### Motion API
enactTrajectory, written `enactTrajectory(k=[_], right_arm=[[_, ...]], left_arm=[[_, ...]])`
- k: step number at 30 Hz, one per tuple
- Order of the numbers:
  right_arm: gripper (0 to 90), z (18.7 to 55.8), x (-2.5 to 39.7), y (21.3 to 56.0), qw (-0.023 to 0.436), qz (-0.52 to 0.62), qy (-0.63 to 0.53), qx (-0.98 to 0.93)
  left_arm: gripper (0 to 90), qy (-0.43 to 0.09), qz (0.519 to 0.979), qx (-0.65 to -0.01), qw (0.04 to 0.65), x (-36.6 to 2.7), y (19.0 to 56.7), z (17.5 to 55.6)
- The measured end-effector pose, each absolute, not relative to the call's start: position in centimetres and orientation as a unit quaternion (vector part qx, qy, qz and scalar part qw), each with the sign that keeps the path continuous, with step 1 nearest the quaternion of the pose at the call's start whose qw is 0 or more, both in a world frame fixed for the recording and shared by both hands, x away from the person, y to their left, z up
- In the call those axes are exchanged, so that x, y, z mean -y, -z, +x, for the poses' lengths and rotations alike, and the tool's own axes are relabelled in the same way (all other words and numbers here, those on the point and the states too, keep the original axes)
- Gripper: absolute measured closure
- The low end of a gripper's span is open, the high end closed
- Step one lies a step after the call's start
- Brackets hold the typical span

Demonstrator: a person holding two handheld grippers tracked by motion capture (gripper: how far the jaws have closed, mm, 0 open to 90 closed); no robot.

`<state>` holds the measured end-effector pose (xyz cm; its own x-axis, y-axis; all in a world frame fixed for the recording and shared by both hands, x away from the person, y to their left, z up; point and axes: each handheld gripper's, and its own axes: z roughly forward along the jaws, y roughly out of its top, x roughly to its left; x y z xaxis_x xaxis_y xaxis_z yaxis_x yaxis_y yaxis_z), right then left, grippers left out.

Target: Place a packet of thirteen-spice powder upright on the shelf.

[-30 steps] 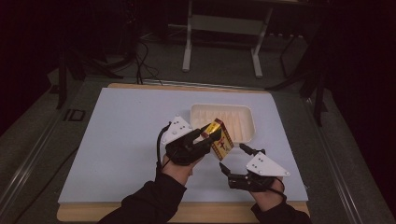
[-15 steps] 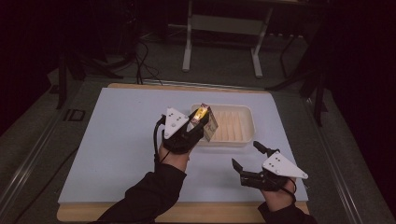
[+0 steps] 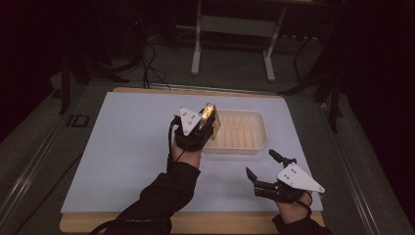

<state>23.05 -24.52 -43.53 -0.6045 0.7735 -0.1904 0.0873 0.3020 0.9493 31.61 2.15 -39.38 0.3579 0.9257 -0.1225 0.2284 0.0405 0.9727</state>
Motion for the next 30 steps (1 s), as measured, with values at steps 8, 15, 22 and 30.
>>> enactTrajectory(k=[8, 15, 22, 30], right_arm=[[12.0, 23.2, 24.5, 43.9, 0.326, 0.299, -0.512, -0.736], [13.9, 23.4, 24.6, 44.1, 0.32, 0.3, -0.507, -0.742], [13.8, 23.6, 24.7, 44.4, 0.318, 0.303, -0.507, -0.741], [13.7, 23.5, 24.7, 44.4, 0.317, 0.299, -0.507, -0.743]], left_arm=[[69.5, -0.333, 0.603, -0.506, 0.519, -1.7, 41.1, 33.5], [69.4, -0.349, 0.604, -0.519, 0.493, -1.3, 42.5, 34.6], [69.3, -0.349, 0.599, -0.537, 0.48, -0.3, 44.2, 35.5], [69.2, -0.356, 0.588, -0.559, 0.464, 0.3, 45.4, 36.1]])
